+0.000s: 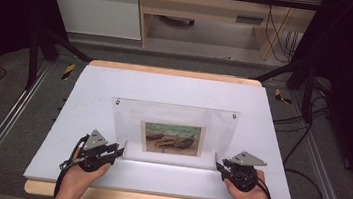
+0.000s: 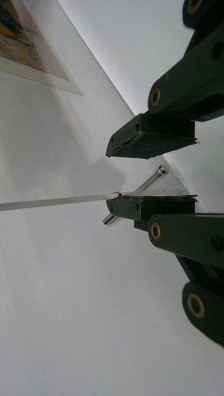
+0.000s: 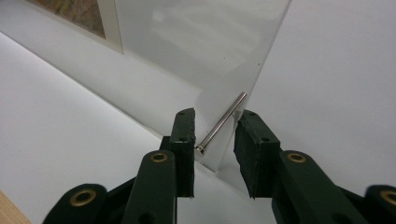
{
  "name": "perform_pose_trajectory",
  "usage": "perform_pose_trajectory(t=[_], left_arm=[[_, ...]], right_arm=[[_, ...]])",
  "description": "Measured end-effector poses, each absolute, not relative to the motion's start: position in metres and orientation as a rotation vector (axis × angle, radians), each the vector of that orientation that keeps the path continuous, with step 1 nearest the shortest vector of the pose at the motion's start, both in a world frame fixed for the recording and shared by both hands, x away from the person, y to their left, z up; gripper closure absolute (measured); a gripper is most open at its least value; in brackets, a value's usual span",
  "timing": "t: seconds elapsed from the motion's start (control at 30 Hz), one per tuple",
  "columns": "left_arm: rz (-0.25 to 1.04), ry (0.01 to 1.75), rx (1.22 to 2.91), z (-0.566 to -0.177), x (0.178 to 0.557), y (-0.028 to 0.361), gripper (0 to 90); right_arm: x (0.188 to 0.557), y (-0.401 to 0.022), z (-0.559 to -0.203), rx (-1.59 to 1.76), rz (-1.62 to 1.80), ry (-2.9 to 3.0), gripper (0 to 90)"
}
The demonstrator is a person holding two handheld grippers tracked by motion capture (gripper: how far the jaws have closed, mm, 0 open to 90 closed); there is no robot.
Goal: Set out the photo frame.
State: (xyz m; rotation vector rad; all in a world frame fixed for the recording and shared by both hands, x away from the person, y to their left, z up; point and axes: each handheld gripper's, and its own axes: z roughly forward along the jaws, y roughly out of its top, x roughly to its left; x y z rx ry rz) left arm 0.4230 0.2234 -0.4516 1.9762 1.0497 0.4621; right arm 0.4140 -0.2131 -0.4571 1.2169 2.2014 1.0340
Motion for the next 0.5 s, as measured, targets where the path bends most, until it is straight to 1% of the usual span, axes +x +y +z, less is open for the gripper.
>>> perform_pose_trajectory(t=[0.37,0.5], left_arm=[[0.457,1.045,1.975,-0.452,0.4234,0.2235,68.3],[0.453,1.04,1.973,-0.4526,0.4236,0.2222,66.0]], right_arm=[[0.4144,-0.2133,-0.4578,1.226,1.048,2.198,67.4],[0.4149,-0.2135,-0.4576,1.23,1.061,2.191,63.6]])
